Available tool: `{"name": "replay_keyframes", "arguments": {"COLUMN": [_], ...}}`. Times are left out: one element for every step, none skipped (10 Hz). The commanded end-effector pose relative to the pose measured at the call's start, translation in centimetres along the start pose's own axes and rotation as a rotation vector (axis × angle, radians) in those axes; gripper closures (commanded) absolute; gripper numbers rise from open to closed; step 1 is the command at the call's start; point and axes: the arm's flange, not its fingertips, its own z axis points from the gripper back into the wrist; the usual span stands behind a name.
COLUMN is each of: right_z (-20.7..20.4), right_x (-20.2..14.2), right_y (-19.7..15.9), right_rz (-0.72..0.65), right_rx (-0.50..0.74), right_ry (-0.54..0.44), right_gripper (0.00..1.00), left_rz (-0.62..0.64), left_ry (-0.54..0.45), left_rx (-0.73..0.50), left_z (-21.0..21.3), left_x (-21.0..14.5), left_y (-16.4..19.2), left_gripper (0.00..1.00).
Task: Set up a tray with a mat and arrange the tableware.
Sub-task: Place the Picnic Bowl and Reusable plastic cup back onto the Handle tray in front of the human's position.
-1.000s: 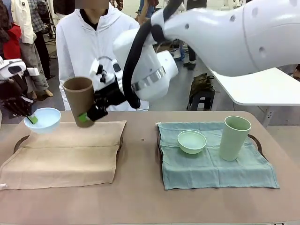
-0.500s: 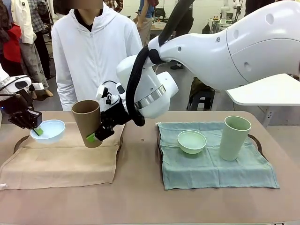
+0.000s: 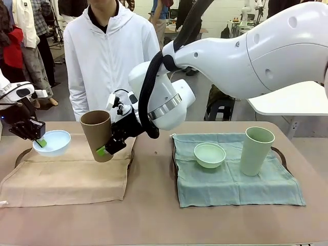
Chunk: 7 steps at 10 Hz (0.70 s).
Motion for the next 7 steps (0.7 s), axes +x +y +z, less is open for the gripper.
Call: {"name": "replay_keyframes", "arguments": {"right_z": [-1.2,-1.5,-1.9,-2.2,-2.5,-2.7,-2.7], "right_x": [-1.3,-1.7,-2.0,-2.3,-2.6,-2.9,-2.9], "right_y": [-1.6,-2.1,-2.3,-2.5,-2.7,-2.6,-2.7], "right_rz": [-0.011,-0.002,0.006,0.013,0.010,0.006,0.010], "right_rx": [0.020,0.012,0.013,0.015,0.019,0.024,0.022], "right_ry": [0.003,0.003,0.009,0.012,0.013,0.014,0.016], "right_gripper": [0.19,0.19,0.19,0.19,0.19,0.19,0.19], "left_rz": [0.000,-0.001,0.010,0.005,0.004,0.005,0.007], "left_ry": [0.037,0.047,0.029,0.024,0.019,0.020,0.006], "left_rx": [0.002,0.047,0.065,0.044,0.033,0.020,0.011], "left_z": [-1.3,-2.4,-3.1,-4.0,-4.7,-5.1,-5.3], "left_x": [-0.5,-0.3,-0.1,0.4,0.8,0.9,1.2], "left_y": [-0.5,-0.5,-0.4,-0.4,-0.3,-0.2,-0.2], "left_gripper": [0.96,0.96,0.96,0.96,0.96,0.96,0.96]}}
